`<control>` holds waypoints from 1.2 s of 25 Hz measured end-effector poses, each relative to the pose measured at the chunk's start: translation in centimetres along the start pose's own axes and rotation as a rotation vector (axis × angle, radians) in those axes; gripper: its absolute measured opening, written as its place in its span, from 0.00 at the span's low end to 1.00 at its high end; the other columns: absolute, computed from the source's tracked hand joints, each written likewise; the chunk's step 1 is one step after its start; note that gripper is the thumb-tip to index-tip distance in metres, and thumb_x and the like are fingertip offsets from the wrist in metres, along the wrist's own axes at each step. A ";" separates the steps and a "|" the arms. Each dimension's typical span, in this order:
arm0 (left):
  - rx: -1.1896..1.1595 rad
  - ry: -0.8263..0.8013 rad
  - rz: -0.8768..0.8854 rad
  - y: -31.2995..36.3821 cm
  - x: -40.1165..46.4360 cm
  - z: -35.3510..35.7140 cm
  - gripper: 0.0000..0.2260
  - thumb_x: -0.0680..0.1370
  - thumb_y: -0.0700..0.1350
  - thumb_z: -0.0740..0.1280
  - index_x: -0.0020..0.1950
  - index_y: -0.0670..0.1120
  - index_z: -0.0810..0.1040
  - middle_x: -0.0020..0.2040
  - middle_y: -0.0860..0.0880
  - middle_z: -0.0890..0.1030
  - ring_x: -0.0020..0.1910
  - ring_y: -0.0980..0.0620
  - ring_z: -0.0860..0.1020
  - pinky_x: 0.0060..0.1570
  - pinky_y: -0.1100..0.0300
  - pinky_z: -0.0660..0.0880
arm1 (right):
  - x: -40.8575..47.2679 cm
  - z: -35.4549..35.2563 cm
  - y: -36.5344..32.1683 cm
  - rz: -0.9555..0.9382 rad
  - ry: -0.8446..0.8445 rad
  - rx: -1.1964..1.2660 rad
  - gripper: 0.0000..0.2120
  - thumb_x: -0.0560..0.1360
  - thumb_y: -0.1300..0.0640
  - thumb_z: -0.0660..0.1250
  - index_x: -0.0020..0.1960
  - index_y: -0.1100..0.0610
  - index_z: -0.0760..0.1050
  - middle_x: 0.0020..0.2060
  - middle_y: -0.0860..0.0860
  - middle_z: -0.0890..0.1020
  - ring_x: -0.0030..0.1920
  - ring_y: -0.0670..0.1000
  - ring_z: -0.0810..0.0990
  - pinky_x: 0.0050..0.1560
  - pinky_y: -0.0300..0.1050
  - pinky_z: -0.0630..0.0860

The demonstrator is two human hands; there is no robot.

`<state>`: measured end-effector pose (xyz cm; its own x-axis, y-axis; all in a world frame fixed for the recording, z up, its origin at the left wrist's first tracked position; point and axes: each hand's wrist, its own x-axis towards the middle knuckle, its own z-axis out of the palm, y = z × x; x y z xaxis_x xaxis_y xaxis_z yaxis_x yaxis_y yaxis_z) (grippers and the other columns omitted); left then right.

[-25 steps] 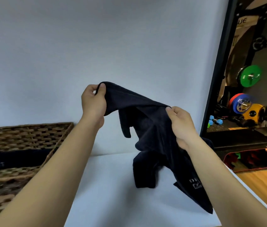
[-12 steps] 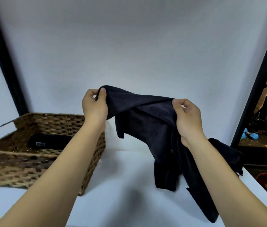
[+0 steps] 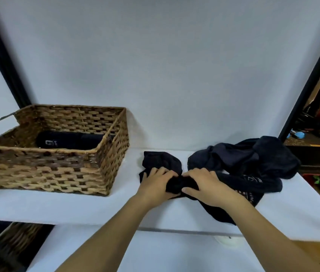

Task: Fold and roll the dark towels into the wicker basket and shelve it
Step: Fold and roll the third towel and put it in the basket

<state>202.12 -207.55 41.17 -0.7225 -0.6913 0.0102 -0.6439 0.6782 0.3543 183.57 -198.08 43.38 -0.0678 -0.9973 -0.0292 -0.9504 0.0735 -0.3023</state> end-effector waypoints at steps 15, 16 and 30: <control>-0.131 0.093 -0.028 -5.8 -7.8 -1.4 0.19 0.81 0.50 0.67 0.72 0.59 0.74 0.79 0.55 0.64 0.77 0.49 0.62 0.73 0.51 0.65 | -8.7 3.8 -2.3 0.351 0.249 0.002 0.22 0.81 0.38 0.57 0.72 0.45 0.70 0.71 0.46 0.68 0.71 0.54 0.63 0.71 0.52 0.56; -0.236 0.088 -0.022 -5.7 -8.3 -1.4 0.20 0.81 0.52 0.67 0.73 0.58 0.73 0.80 0.55 0.62 0.78 0.50 0.60 0.75 0.51 0.63 | -9.2 4.3 -2.0 0.365 0.201 -0.015 0.22 0.82 0.38 0.57 0.72 0.45 0.70 0.71 0.45 0.68 0.71 0.54 0.63 0.71 0.52 0.56; -0.146 0.537 -0.275 -4.1 -8.7 -1.9 0.10 0.81 0.44 0.65 0.60 0.47 0.80 0.64 0.51 0.74 0.64 0.49 0.70 0.58 0.54 0.74 | -4.8 2.1 -6.9 0.196 0.151 0.161 0.17 0.82 0.41 0.59 0.46 0.53 0.75 0.38 0.47 0.79 0.44 0.52 0.79 0.45 0.51 0.77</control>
<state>211.54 -204.80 41.35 -0.2826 -0.8907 0.3561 -0.7198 0.4423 0.5350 191.09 -193.76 43.63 -0.3014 -0.9528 0.0360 -0.8548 0.2533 -0.4529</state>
